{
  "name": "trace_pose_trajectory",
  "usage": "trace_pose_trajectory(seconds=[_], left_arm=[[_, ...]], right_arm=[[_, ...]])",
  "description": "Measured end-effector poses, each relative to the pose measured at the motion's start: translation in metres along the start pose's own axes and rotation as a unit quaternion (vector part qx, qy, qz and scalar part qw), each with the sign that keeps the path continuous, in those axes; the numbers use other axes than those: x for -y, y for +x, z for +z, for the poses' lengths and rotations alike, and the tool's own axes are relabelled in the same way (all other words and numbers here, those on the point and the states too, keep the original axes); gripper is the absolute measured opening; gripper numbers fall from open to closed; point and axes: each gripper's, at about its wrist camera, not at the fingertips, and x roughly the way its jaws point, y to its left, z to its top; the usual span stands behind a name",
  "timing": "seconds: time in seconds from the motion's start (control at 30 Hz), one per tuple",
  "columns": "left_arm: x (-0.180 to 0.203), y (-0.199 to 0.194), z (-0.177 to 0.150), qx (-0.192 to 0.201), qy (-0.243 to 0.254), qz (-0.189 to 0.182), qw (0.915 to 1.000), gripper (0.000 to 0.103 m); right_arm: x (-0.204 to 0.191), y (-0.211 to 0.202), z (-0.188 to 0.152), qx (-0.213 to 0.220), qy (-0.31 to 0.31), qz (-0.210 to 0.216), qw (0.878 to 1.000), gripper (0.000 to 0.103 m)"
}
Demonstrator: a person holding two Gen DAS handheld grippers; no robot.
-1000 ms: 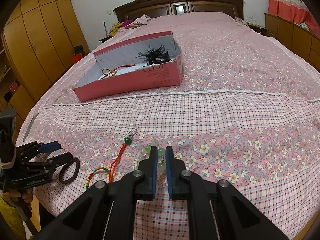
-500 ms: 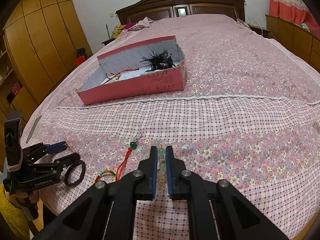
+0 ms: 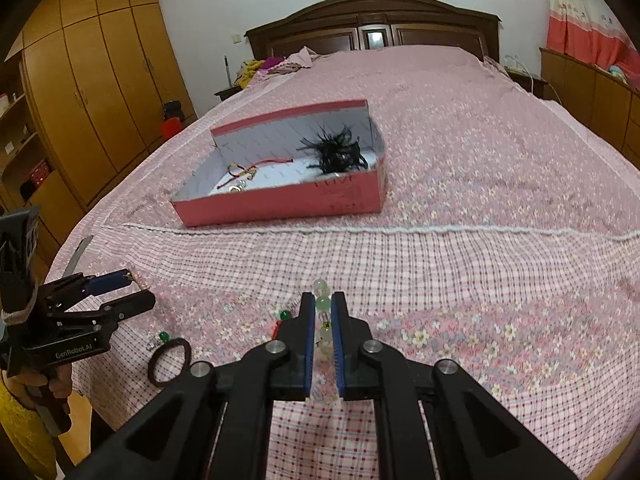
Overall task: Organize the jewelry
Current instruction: 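Carry the bead bracelet and pink-flowered hair clip over the shoebox with both grippers, then lower into the shoebox and open the left gripper while the right opens to release the bracelet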
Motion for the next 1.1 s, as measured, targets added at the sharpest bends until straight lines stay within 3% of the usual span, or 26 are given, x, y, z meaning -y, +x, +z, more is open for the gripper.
trace_pose_trajectory(seconds=[0.7,1.1], left_arm=[[-0.013,-0.005,0.071,0.04,0.004,0.011,0.9991,0.055],[-0.023,0.029,0.111,0.031,-0.012,0.015,0.9993,0.055]], right_arm=[[-0.02,-0.002,0.072,0.049,-0.058,-0.01,0.997,0.009],[-0.02,0.026,0.118,0.051,-0.066,-0.016,0.996,0.01]])
